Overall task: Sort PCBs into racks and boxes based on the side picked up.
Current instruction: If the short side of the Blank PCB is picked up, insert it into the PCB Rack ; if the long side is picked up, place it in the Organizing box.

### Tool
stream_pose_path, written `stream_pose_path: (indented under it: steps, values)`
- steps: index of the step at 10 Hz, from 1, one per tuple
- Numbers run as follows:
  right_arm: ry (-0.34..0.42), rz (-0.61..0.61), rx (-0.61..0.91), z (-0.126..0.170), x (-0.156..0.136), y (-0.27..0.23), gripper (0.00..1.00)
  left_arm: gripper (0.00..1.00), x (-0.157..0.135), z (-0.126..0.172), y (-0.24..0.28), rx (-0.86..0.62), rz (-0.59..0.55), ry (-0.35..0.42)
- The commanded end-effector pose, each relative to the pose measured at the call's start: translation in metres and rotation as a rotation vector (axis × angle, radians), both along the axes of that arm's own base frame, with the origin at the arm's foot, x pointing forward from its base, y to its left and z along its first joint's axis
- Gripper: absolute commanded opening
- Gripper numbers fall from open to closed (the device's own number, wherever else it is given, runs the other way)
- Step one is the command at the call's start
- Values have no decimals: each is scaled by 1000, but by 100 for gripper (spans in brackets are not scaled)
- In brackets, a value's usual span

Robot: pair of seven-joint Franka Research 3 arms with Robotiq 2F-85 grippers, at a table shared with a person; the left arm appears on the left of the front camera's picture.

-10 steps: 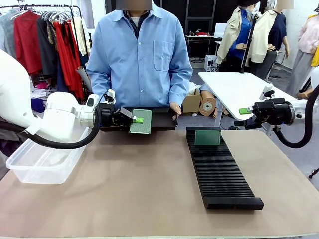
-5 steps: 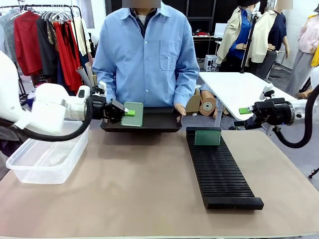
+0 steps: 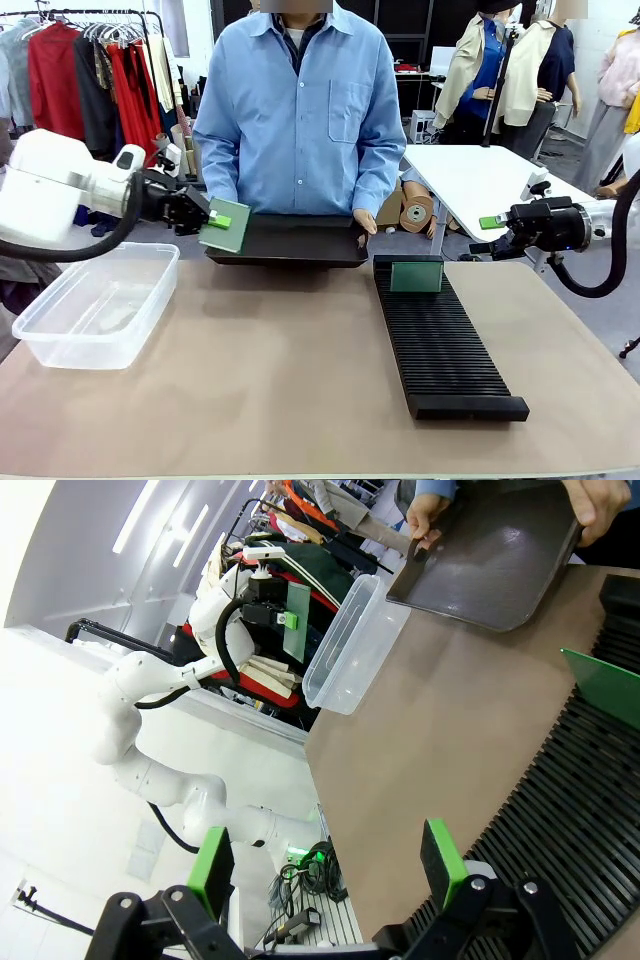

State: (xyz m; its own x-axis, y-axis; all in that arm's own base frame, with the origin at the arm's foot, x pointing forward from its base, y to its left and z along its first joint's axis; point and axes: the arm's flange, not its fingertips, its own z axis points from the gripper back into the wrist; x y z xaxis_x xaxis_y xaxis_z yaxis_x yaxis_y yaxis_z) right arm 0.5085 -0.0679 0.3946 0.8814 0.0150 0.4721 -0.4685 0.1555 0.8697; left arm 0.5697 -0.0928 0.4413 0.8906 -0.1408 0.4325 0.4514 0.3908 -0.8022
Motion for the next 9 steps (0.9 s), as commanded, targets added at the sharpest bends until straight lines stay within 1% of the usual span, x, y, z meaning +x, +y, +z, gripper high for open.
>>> stream_pose_path:
  steps: [1, 2, 3, 5, 7, 8, 9]
  values:
    - [-12, -2, -5, 1, 0, 0, 100, 0, -6, 22, 28, 137, 51, -9]
    - [-12, -2, -5, 1, 0, 0, 100, 0, -10, 30, 42, 185, 72, 10]
    - [-12, -2, -5, 1, 0, 0, 100, 0, -15, 37, 57, 288, 112, 10]
    - [-12, -2, -5, 1, 0, 0, 100, 0, -23, 42, 76, 503, 180, -32]
    - [-12, -2, -5, 1, 0, 0, 100, 0, -27, 34, 84, 659, 200, -70]
    - [-12, -2, -5, 1, 0, 0, 100, 0, -28, 28, 89, 727, 218, -53]
    - [-12, -2, -5, 1, 0, 0, 100, 0, -30, 22, 93, 785, 219, -17]
